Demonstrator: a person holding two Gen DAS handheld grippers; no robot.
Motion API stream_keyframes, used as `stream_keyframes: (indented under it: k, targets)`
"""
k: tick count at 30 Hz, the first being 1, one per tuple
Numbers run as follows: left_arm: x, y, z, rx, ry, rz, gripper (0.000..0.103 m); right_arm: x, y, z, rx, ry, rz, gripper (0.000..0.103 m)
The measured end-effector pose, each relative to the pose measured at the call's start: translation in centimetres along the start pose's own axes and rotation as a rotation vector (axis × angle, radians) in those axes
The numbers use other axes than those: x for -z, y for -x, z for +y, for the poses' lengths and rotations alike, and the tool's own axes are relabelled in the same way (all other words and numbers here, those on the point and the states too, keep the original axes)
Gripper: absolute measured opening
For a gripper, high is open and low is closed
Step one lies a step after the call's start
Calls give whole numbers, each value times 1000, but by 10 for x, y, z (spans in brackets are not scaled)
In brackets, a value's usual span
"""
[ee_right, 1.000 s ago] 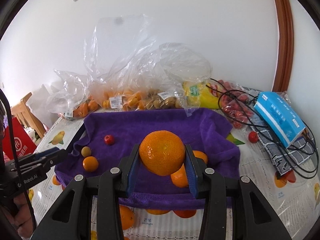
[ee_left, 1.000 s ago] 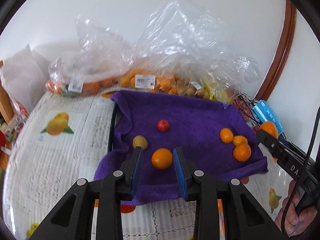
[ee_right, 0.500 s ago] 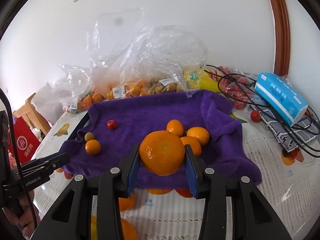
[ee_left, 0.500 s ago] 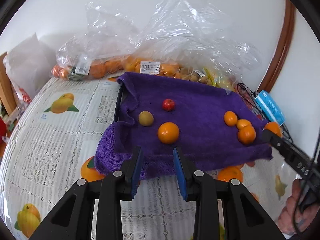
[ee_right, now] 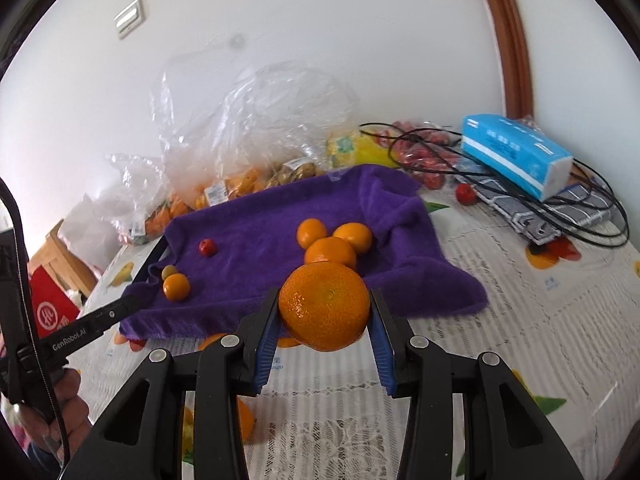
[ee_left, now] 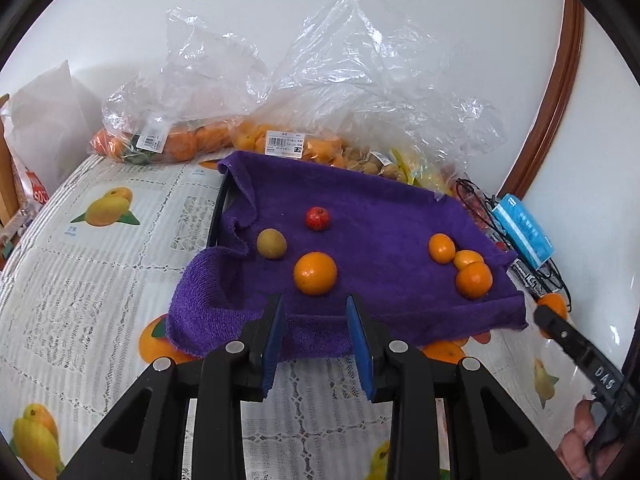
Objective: Organize fruits
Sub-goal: 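Move the left tool to a large orange beside the towel and grip it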
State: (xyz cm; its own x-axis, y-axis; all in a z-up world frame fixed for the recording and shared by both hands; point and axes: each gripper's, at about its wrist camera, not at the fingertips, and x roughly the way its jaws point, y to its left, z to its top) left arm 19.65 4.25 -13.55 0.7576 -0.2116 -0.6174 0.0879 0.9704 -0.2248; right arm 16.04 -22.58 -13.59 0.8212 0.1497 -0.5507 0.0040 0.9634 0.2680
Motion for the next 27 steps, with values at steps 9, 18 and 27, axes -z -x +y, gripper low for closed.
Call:
stream_keyframes:
  k: [9, 18, 27]
  targets:
    - [17, 15, -17, 2, -40, 7, 30, 0, 27, -10, -2, 49, 9, 42]
    - [20, -4, -69, 122, -80, 102, 44, 15, 36, -26, 38, 40, 32, 42]
    - [28, -39, -95, 101, -135, 241, 46, 20, 35, -39, 60, 64, 70, 42]
